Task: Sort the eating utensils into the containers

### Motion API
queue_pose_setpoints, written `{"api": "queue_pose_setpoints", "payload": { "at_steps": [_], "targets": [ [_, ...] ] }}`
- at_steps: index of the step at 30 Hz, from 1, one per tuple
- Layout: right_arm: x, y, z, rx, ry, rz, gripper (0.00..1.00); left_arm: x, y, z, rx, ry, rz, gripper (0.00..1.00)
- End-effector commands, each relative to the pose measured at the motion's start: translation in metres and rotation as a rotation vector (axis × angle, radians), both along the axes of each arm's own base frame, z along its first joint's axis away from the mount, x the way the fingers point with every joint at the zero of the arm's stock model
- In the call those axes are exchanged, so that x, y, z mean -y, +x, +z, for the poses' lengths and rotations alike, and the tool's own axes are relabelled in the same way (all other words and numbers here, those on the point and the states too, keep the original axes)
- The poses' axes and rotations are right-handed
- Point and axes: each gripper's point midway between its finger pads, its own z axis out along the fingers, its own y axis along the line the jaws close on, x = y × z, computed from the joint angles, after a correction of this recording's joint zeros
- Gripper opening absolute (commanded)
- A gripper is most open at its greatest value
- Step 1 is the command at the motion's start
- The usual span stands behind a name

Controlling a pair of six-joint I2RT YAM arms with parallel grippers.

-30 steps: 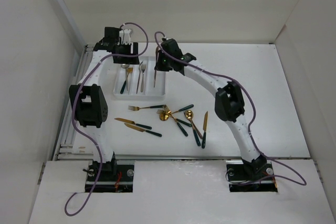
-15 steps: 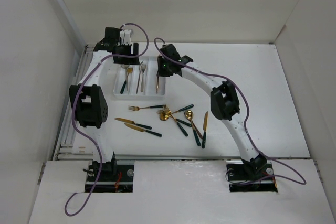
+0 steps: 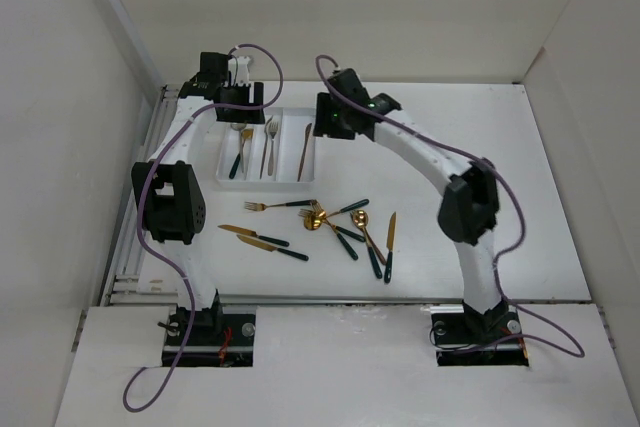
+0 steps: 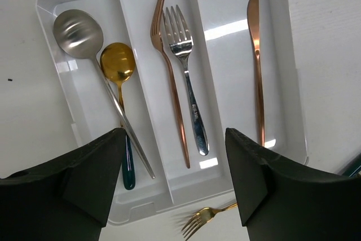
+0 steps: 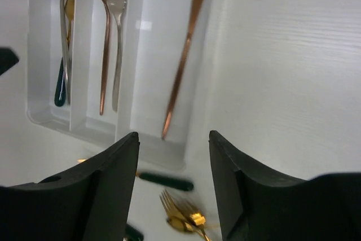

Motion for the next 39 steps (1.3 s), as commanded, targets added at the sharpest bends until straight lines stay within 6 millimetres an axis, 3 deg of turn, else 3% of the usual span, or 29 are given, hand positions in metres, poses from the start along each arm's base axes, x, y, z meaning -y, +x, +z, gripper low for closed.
{"api": "queue_pose_setpoints", "payload": {
  "at_steps": [1, 2, 3, 4, 5, 6, 8, 9, 11, 14, 18, 23, 32, 35, 39],
  "targets": [
    [0.080, -0.052, 0.023, -0.021, -0.183, -0.101, 0.59, -0.007, 0.001, 0.039, 0.097, 0.027, 0.014, 0.69],
    [0.099, -0.075, 0.025, -0.052, -0.206, -0.116, 0.59, -0.007, 0.001, 0.039, 0.100, 0.033, 0.007, 0.69],
    [0.111, -0.093, 0.010, -0.098, -0.230, -0.127, 0.59, -0.009, 0.003, 0.043, 0.111, 0.039, 0.014, 0.69],
    [0.131, -0.126, -0.032, -0.210, -0.293, -0.122, 0.59, -0.009, 0.005, 0.043, 0.112, 0.039, 0.014, 0.69],
    [0.140, -0.144, -0.042, -0.249, -0.297, -0.125, 0.59, -0.009, 0.003, 0.041, 0.102, 0.040, 0.014, 0.69],
    [0.147, -0.160, -0.037, -0.258, -0.263, -0.149, 0.55, -0.010, 0.005, 0.045, 0.113, 0.045, 0.020, 0.69],
    [0.164, -0.198, -0.064, -0.335, -0.302, -0.148, 0.52, -0.010, 0.006, 0.041, 0.104, 0.046, 0.020, 0.69],
    [0.165, -0.208, -0.059, -0.326, -0.282, -0.156, 0.49, -0.010, 0.006, 0.041, 0.104, 0.046, 0.020, 0.69],
    [0.168, -0.229, -0.071, -0.371, -0.282, -0.143, 0.46, -0.010, 0.006, 0.041, 0.104, 0.046, 0.020, 0.69],
    [0.160, -0.246, -0.081, -0.420, -0.223, -0.123, 0.42, -0.010, 0.004, 0.036, 0.093, 0.047, 0.020, 0.69],
    [0.166, -0.268, -0.109, -0.483, -0.251, -0.132, 0.37, -0.011, 0.003, 0.033, 0.086, 0.054, 0.013, 0.69],
    [0.156, -0.278, -0.131, -0.526, -0.248, -0.137, 0.36, -0.002, -0.001, 0.033, 0.085, 0.053, -0.006, 0.69],
    [0.174, -0.292, -0.151, -0.558, -0.289, -0.194, 0.30, 0.000, -0.004, 0.033, 0.086, 0.061, -0.007, 0.69],
    [0.173, -0.292, -0.148, -0.544, -0.266, -0.200, 0.30, 0.003, -0.005, 0.037, 0.098, 0.072, -0.017, 0.70],
    [0.177, -0.296, -0.158, -0.562, -0.287, -0.203, 0.29, 0.007, -0.006, 0.037, 0.099, 0.071, -0.026, 0.70]
  ]
}}
